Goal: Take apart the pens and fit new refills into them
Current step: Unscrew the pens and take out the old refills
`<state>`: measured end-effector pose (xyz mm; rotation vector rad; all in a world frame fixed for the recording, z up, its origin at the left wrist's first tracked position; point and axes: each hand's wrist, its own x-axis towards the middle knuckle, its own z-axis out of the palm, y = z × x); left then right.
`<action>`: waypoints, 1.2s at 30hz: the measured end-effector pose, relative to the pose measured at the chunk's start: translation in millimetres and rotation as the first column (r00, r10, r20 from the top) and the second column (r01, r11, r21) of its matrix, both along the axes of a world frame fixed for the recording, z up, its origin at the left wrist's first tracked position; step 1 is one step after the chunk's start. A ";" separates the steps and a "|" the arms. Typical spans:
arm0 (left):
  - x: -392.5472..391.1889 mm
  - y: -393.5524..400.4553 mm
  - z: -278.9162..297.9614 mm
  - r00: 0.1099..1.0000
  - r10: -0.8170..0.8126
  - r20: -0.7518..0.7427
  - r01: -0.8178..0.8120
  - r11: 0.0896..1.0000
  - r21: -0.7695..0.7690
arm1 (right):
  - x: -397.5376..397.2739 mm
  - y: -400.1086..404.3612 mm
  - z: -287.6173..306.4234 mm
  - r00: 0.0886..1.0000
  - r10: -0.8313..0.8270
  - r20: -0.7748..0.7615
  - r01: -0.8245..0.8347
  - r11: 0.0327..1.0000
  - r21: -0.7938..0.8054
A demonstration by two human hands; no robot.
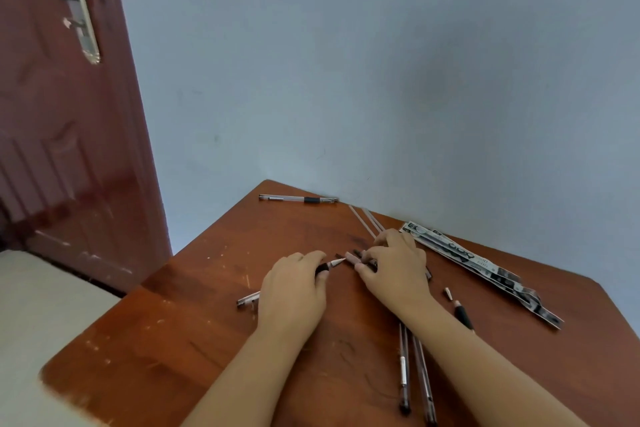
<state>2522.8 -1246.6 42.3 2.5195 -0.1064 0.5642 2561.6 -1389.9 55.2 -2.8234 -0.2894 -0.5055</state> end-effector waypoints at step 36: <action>-34.8 -48.3 6.9 0.860 -0.490 0.142 0.450 0.860 0.242 | -98.8 -54.9 9.4 0.987 0.101 -0.128 -0.020 0.854 0.520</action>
